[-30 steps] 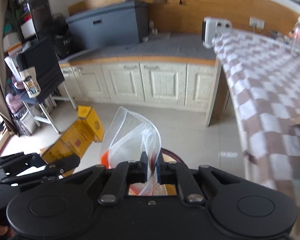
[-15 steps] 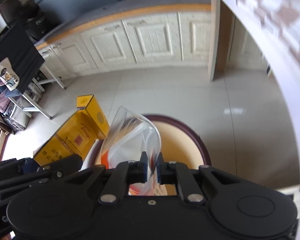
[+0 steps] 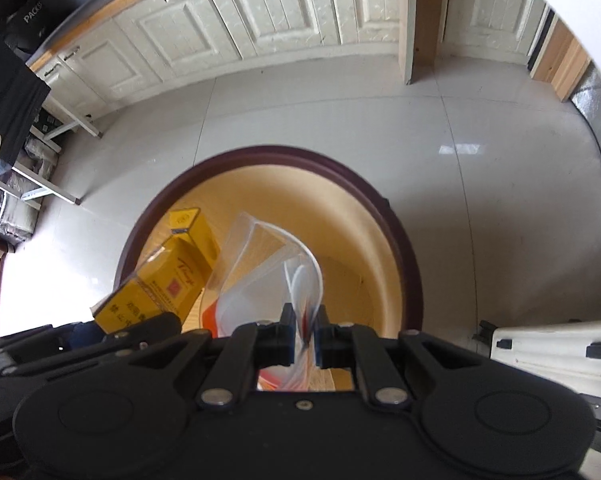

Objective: Collect trash
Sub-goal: 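Open the left tool over the wastebasket while the right tool releases the bag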

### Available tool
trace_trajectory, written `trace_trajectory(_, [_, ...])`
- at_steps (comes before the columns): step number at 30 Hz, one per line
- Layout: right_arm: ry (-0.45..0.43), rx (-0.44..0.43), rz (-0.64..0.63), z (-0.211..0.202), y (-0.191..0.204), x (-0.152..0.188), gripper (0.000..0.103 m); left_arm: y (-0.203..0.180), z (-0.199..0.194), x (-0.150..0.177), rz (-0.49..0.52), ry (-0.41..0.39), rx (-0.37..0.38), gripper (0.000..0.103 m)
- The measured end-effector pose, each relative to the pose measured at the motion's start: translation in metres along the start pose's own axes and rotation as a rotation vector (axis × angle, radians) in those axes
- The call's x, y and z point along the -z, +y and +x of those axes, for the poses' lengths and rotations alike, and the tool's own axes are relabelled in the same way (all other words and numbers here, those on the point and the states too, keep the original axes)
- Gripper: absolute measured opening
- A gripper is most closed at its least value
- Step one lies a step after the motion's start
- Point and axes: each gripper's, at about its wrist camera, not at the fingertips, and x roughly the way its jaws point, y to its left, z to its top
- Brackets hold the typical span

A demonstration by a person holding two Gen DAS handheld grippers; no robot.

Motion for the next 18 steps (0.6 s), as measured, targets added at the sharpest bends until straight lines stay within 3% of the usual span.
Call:
trace_trajectory(16, [0.064, 0.013, 0.0, 0.013, 0.0, -0.001, 0.011, -0.01, 0.017, -0.003, 0.04, 0.095, -0.035, 0.036])
trace_trajectory(18, [0.062, 0.004, 0.004, 0.012, -0.001, -0.001, 0.012, -0.011, 0.015, -0.003, 0.039, 0.091, -0.035, 0.046])
